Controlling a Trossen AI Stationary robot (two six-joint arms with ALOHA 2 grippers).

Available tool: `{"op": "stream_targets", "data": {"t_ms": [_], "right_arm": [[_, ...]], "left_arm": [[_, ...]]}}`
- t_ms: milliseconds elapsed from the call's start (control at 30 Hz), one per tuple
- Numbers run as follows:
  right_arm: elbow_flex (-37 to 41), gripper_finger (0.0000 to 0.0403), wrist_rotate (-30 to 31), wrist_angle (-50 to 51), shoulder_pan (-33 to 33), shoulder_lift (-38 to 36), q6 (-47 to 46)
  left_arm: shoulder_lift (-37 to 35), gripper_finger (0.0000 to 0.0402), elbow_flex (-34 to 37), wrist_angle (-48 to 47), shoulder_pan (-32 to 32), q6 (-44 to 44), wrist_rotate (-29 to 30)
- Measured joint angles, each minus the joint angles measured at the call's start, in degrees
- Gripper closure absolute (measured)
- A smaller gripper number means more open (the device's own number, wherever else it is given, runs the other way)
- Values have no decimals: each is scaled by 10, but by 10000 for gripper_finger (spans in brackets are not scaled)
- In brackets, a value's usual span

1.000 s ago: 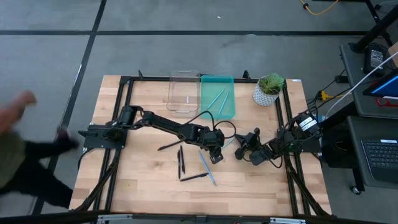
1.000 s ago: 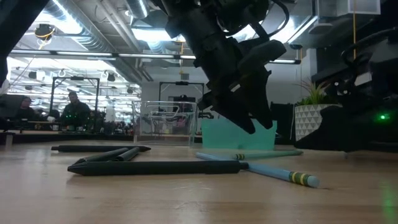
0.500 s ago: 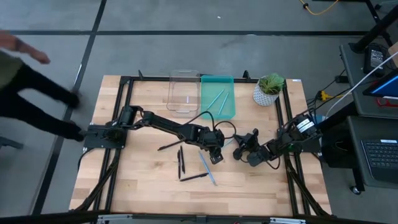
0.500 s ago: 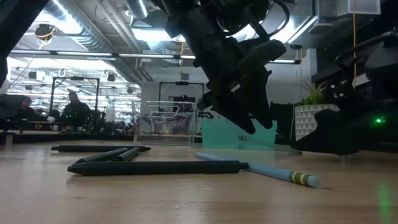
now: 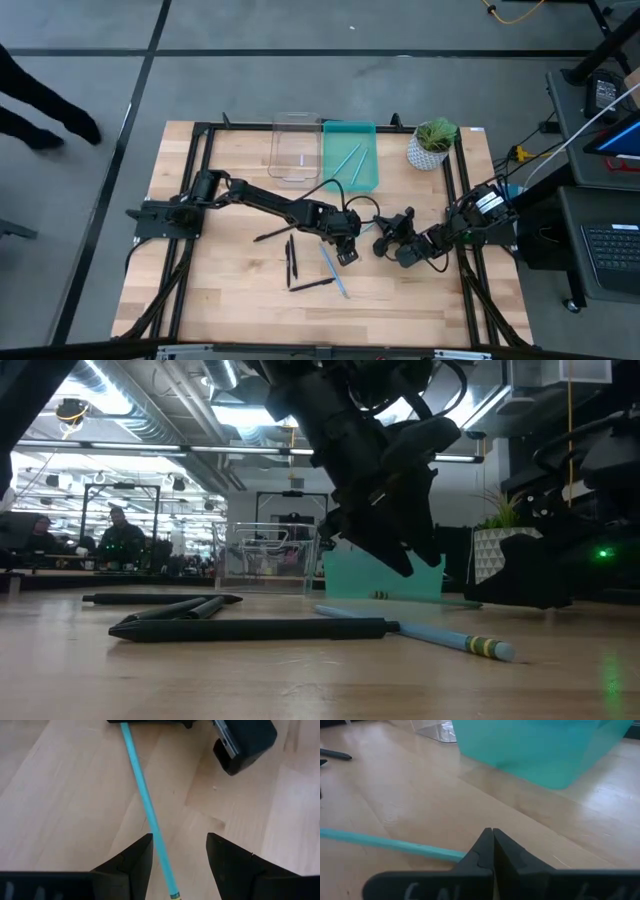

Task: Sort pens & pencils
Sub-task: Put the light blue pencil into the light blue bin

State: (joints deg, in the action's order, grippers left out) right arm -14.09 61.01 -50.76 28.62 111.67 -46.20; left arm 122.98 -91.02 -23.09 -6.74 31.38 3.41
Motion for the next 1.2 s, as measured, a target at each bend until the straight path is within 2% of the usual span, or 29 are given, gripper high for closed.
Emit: {"op": "stream_targets", "data": {"t_ms": [333, 933, 1067, 1200], "right_arm": [[0, 402, -2, 2, 0, 0, 0], [0, 402, 0, 4, 0, 1, -1], [0, 402, 0, 5, 0, 1, -1], [0, 402, 0, 5, 0, 1, -1]], "left_arm": [[5, 224, -1, -24, -6, 0, 29], [29, 225, 0, -46, -17, -6, 18], [37, 242, -3, -42, -16, -4, 1], [35, 288, -2, -45, -14, 5, 13]]}}
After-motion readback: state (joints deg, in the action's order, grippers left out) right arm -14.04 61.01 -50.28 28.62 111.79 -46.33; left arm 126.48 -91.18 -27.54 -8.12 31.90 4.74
